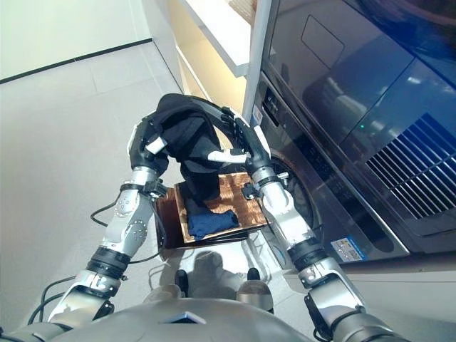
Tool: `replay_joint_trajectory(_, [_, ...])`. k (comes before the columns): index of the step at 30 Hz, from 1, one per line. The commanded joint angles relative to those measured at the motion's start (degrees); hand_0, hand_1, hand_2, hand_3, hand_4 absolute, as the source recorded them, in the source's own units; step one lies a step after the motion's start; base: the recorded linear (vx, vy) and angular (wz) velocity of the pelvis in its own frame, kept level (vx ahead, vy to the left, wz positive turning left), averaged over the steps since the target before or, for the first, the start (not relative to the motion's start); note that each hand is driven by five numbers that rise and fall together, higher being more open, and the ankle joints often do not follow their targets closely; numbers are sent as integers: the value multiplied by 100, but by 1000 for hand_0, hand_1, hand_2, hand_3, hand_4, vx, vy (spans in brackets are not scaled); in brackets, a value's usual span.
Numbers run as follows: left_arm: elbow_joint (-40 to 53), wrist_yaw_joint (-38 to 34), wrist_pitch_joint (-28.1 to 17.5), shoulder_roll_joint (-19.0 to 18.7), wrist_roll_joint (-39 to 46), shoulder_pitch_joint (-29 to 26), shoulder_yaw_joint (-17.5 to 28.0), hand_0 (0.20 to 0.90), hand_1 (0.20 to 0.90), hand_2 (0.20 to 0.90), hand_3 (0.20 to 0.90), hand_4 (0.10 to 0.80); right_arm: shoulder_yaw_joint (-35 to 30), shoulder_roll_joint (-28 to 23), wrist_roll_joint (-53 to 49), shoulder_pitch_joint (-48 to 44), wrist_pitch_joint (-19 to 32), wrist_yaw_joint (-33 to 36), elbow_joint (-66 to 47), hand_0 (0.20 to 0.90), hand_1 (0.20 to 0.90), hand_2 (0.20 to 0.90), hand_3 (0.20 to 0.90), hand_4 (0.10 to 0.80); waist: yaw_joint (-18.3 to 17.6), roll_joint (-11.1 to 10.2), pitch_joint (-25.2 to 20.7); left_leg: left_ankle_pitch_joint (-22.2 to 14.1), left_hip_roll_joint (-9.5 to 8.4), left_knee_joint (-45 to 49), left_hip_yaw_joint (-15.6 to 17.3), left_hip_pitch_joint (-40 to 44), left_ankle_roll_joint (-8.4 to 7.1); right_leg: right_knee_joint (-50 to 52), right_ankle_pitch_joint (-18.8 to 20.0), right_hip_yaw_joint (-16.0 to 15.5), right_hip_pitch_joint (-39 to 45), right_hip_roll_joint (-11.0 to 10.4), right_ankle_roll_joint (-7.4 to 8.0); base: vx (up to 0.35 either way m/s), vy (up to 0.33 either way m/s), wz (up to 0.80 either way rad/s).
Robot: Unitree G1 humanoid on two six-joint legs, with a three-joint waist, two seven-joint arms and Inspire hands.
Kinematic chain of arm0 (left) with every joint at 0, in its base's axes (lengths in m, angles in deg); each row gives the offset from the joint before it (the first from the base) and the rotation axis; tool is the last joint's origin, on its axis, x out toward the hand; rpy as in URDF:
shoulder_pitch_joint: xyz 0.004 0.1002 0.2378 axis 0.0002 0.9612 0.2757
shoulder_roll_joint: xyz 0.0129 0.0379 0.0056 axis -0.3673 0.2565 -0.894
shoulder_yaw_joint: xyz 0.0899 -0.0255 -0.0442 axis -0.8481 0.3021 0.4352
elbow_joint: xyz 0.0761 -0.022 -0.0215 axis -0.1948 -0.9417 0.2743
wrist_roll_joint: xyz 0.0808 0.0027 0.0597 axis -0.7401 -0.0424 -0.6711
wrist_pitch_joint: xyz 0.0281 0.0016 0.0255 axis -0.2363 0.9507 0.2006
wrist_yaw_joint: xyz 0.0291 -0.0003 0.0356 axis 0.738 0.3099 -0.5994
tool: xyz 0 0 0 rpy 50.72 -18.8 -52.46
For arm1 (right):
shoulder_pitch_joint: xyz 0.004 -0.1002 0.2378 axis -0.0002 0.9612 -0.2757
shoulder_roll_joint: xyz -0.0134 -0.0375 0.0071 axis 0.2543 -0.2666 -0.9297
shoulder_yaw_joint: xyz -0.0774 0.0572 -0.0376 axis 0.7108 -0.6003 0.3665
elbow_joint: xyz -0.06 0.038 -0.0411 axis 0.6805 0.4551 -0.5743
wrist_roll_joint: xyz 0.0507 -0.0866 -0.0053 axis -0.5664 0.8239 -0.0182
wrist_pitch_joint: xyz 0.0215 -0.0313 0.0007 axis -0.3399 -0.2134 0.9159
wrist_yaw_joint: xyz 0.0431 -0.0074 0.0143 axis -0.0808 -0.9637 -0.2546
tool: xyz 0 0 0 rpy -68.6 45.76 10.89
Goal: Pick up the clothes and place them into the washing machine
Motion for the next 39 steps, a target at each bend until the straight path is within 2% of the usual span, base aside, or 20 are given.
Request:
replay_joint_trajectory(1, [681, 273, -707, 49, -162, -923, -180, 200, 200, 200, 200, 300, -147, 38, 40, -785, 492, -28, -339, 900, 900, 900, 900, 800, 192, 149, -389, -550, -4, -13, -288, 230, -155, 204, -3, -272, -225, -53, 45, 0, 0, 0])
replay_joint_trajectory(15, [985, 250, -786, -1, -66, -954, -61, 200, 200, 200, 200, 300, -70, 173, -76, -916, 462, -17, -93, 900, 900, 900, 900, 800, 197, 157, -407, -556, 9, -13, -280, 244, -167, 200, -1, -276, -213, -60, 45, 0, 0, 0])
replay_joint_trajectory(39, [1561, 350, -835, 9, 233, -1142, -154, 200, 200, 200, 200, 300, 4, 382, -203, -1180, 365, 63, 573, 900, 900, 900, 900, 800, 273, 168, -410, -552, -12, -13, -326, 229, -158, 165, 18, -309, -173, -71, 38, 0, 0, 0])
